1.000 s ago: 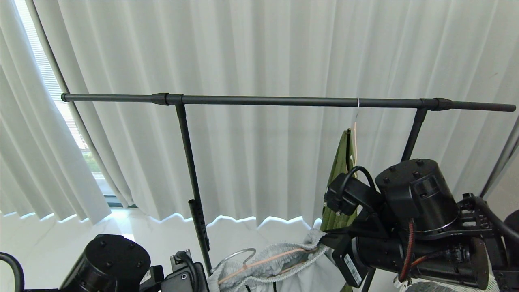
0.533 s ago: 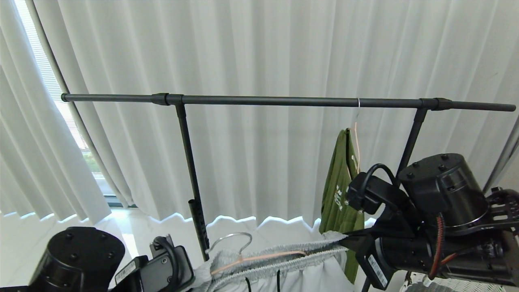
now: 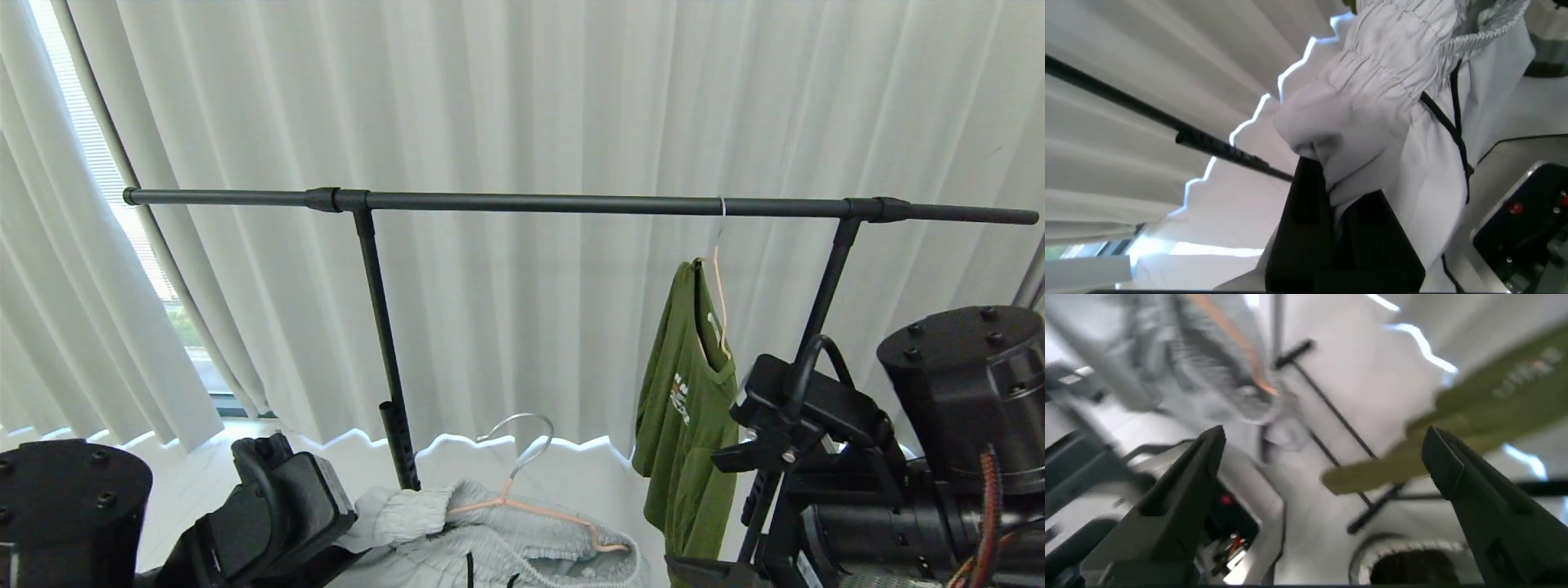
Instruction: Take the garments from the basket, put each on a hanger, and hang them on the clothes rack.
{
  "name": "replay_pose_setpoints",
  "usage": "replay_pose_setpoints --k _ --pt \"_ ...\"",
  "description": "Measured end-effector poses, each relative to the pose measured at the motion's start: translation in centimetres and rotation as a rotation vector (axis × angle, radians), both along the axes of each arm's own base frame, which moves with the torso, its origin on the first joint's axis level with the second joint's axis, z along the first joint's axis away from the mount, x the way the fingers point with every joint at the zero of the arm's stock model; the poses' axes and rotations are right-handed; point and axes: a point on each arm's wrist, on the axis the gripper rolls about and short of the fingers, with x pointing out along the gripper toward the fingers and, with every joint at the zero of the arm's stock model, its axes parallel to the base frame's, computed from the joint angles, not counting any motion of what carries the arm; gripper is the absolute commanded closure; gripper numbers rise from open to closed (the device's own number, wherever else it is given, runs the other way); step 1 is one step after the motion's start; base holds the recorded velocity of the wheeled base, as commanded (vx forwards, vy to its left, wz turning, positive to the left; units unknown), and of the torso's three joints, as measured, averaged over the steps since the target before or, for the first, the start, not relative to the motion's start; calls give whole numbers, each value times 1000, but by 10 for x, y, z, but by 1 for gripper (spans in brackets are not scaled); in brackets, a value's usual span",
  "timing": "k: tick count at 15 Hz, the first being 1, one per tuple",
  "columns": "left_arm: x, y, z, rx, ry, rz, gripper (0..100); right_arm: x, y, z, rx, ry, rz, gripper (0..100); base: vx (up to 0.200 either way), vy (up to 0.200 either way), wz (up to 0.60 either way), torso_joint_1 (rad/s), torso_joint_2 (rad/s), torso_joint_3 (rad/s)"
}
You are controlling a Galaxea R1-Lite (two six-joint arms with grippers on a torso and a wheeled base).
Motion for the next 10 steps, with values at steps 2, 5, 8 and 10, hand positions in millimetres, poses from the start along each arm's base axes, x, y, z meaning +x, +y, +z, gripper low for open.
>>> replay_pose_setpoints --k 2,5,8,10 --pt "-6 2 0 -36 5 -59 100 -4 0 3 13 -37 173 0 0 0 0 0 0 0" --pt "-13 6 5 -78 -11 -103 100 0 8 1 47 -104 316 0 0 0 0 0 0 0" --pt "-15 7 12 -115 -51 -113 100 11 23 -8 51 -169 391 0 0 0 0 0 0 0" --pt "-17 6 15 -130 -68 -125 100 16 31 -17 34 -158 398 0 0 0 0 0 0 0"
